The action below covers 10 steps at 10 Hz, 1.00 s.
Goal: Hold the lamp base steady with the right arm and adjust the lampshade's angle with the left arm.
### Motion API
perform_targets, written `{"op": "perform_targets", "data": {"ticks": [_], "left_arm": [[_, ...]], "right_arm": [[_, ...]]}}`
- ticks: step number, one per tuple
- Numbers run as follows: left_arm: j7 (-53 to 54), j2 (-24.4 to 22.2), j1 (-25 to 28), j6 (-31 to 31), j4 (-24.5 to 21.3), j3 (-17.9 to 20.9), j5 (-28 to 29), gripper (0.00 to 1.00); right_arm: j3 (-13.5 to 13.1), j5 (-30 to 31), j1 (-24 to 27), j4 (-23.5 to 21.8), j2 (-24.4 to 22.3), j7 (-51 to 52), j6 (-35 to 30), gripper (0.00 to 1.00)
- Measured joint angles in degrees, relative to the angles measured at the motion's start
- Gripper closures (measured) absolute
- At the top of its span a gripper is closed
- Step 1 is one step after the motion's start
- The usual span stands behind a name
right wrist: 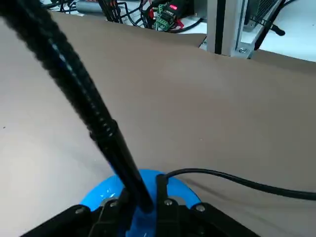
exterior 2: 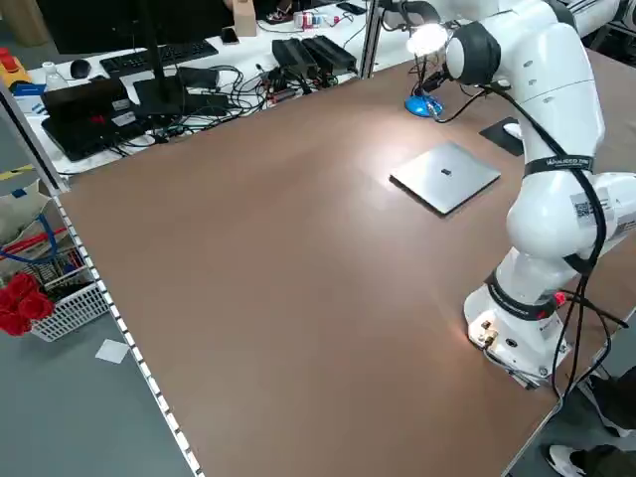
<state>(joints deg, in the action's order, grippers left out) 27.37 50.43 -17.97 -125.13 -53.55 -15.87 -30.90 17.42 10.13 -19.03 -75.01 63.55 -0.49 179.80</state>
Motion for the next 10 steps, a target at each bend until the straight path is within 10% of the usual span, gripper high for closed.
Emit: {"op": "perform_targets", "data": {"ticks": [10], "left_arm": [[-3.4, 0.0, -0.9, -5.5, -1.3, -0.4, -0.3, 0.59]], "right_arm": [[-0.3, 0.0, 0.0, 0.0, 0.0, 0.0, 0.2, 0.77]]}}
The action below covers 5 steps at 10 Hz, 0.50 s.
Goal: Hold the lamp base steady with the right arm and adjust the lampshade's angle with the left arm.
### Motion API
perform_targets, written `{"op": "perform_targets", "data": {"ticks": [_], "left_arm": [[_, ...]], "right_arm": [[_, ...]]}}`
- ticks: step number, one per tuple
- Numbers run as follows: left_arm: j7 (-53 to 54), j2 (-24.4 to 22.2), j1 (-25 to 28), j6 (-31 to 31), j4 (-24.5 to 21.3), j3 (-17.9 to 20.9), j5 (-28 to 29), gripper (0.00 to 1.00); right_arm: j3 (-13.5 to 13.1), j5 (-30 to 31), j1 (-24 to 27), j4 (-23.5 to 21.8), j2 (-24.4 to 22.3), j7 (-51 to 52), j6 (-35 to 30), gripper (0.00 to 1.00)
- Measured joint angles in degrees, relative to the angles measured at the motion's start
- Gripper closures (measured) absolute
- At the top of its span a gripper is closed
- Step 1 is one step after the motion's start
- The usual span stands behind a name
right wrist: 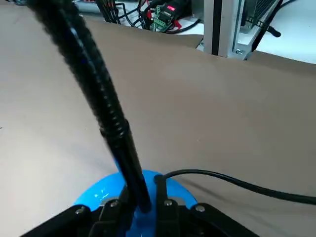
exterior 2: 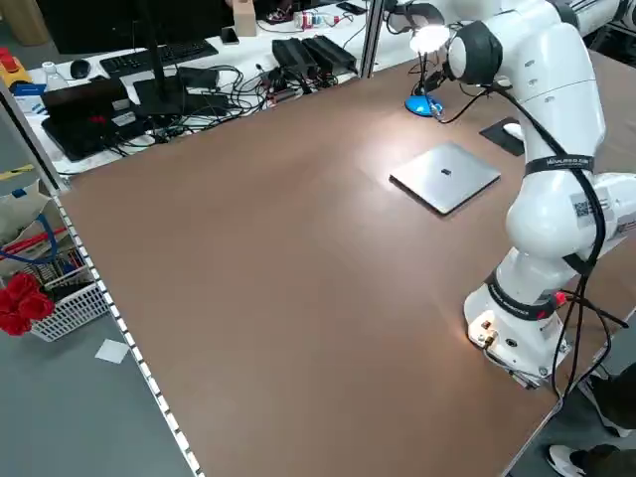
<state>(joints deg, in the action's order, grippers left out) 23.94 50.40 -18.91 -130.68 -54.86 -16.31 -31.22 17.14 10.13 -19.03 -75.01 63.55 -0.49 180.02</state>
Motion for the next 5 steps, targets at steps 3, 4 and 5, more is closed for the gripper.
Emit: {"op": "perform_targets", "data": {"ticks": [3, 4, 5], "left_arm": [[-0.9, 0.0, -0.1, -0.5, -0.1, 0.0, 0.0, 0.59], [-0.9, 0.0, -0.2, -0.7, -0.1, 0.0, 0.0, 0.57], [-1.0, -0.1, -0.3, -1.6, -0.1, -0.1, 0.0, 0.44]], "right_arm": [[0.0, 0.0, 0.0, 0.0, 0.0, 0.0, 0.0, 0.77], [0.0, 0.0, 0.0, 0.0, 0.0, 0.0, 0.0, 0.77], [0.0, 0.0, 0.0, 0.0, 0.0, 0.0, 0.0, 0.77]]}}
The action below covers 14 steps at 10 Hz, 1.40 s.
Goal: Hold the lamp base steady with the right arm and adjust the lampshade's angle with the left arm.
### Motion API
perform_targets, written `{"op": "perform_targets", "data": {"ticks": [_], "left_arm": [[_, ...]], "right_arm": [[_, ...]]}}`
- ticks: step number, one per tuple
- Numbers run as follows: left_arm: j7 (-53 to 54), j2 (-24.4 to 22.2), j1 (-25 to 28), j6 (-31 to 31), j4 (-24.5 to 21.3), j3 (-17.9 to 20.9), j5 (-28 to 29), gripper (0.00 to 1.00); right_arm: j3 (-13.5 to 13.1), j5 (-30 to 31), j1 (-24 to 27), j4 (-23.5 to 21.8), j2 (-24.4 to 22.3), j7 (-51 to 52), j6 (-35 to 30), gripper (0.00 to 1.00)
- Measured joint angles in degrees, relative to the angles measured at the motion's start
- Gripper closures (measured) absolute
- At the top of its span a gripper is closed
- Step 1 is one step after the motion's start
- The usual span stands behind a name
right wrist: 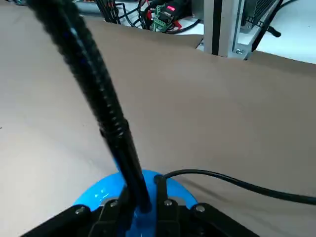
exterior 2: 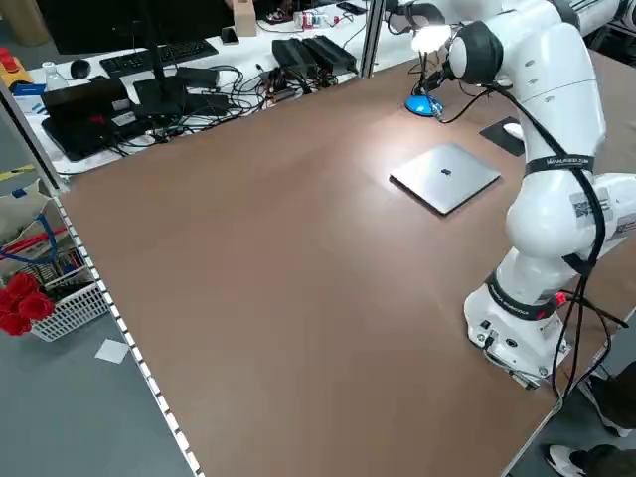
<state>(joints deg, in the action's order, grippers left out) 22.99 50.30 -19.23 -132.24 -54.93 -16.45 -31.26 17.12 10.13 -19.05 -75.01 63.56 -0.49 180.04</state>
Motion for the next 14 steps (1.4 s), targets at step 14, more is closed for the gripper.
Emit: {"op": "perform_targets", "data": {"ticks": [14], "left_arm": [[-1.1, -18.9, 8.6, 37.3, 0.7, 0.2, 13.3, 0.00]], "right_arm": [[-0.9, 0.0, -0.1, 0.2, 0.1, -0.2, -0.1, 0.50]]}}
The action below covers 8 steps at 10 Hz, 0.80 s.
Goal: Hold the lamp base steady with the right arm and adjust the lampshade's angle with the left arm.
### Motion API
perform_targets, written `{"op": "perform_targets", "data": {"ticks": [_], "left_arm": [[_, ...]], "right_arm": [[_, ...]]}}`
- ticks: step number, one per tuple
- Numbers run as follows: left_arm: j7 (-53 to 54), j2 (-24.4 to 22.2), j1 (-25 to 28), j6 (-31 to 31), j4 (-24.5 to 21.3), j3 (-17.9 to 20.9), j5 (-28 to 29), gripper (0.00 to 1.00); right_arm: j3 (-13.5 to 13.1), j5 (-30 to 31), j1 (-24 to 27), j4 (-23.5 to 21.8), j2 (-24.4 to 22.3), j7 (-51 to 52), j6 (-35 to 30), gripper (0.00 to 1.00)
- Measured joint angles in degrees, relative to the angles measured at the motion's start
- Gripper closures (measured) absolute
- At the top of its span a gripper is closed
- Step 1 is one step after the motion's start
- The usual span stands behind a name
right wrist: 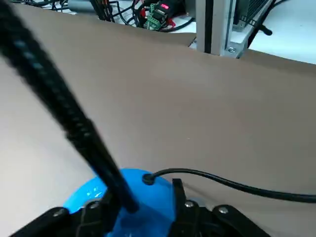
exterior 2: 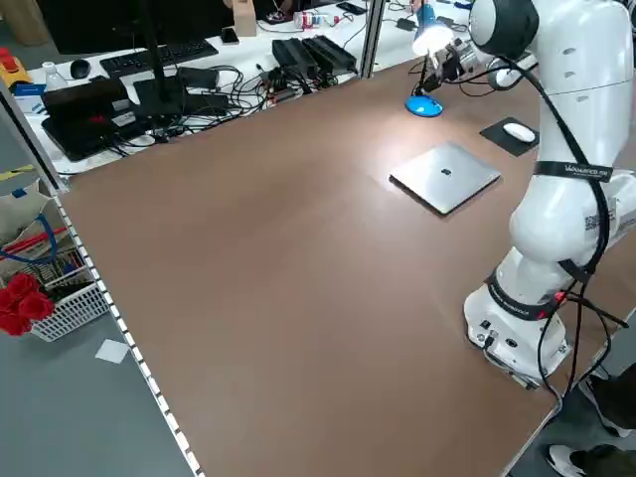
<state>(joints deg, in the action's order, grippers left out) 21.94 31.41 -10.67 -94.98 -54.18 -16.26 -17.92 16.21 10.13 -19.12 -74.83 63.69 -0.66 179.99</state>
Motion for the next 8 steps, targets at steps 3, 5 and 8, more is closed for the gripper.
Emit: {"op": "perform_targets", "data": {"ticks": [3, 5, 8], "left_arm": [[-8.5, -3.9, 6.5, 14.0, -0.1, 0.2, 4.2, 0.00], [-17.1, -6.5, 9.8, 22.9, -0.3, 0.2, 11.3, 0.00], [-22.0, -9.4, 14.6, 27.6, -1.4, 0.3, 15.4, 0.07]], "right_arm": [[0.0, 0.0, 0.0, 0.0, 0.0, -0.4, 0.0, 0.46], [0.0, 0.0, 0.0, 0.1, 0.0, -0.7, 0.0, 0.43], [0.3, 0.0, -0.2, 0.4, 0.0, -1.5, 0.0, 0.27]]}}
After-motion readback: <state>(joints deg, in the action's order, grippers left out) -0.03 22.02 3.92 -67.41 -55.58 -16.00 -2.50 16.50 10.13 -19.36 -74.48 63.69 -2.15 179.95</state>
